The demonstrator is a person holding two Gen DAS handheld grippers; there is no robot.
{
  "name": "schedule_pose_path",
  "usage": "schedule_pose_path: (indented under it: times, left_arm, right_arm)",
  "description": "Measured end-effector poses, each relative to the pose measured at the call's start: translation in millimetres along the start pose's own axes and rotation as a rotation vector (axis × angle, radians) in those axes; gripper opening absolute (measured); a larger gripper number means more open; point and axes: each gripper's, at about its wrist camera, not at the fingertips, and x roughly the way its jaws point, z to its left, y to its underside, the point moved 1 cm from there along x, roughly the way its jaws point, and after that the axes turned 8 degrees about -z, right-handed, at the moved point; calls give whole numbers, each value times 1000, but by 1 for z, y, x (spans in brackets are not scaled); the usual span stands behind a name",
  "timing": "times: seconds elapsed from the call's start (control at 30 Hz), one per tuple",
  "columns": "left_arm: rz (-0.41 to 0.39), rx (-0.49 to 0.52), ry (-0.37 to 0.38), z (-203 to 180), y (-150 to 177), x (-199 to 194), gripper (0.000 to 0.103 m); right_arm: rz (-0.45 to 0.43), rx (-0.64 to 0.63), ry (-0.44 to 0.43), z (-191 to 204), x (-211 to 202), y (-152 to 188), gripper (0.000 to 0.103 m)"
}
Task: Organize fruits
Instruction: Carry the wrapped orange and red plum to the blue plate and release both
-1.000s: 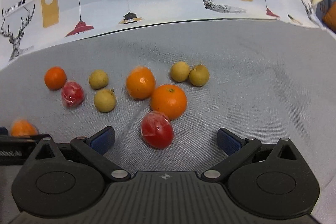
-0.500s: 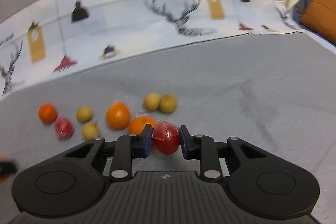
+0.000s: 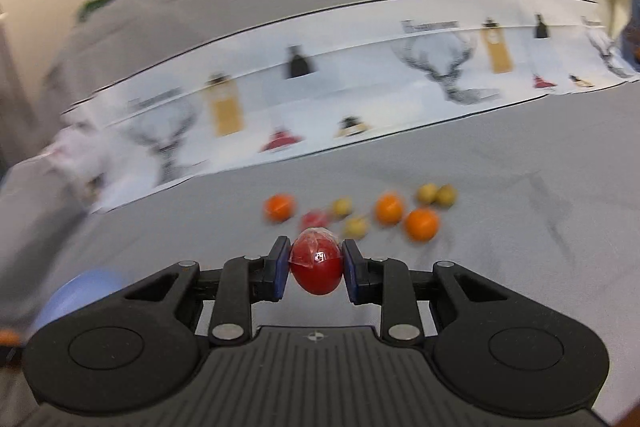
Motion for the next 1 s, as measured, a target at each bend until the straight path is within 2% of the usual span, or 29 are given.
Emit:
schedule_pose_path:
  times: [0.1,0.23,0.43,0.7,1.0]
  left_arm:
    - [-2,-24,1,22,19,-26,42]
    - [6,-65,50,42,49,-52,42]
    - [-8,-114,89,60,88,-77,42]
    - [-80,-139,108,80,97,-93,42]
    - [-101,-159,147,95,87,-88,42]
  right_arm:
    - [64,-23,-73,29,-42,19,29]
    - [150,-88,-178,71,-84,43,29]
    - [166,-239,-254,129,-129,61,29]
    - [179,-337,-284,174,-144,65,29]
    - [202,-387,-251,191,-135,64,29]
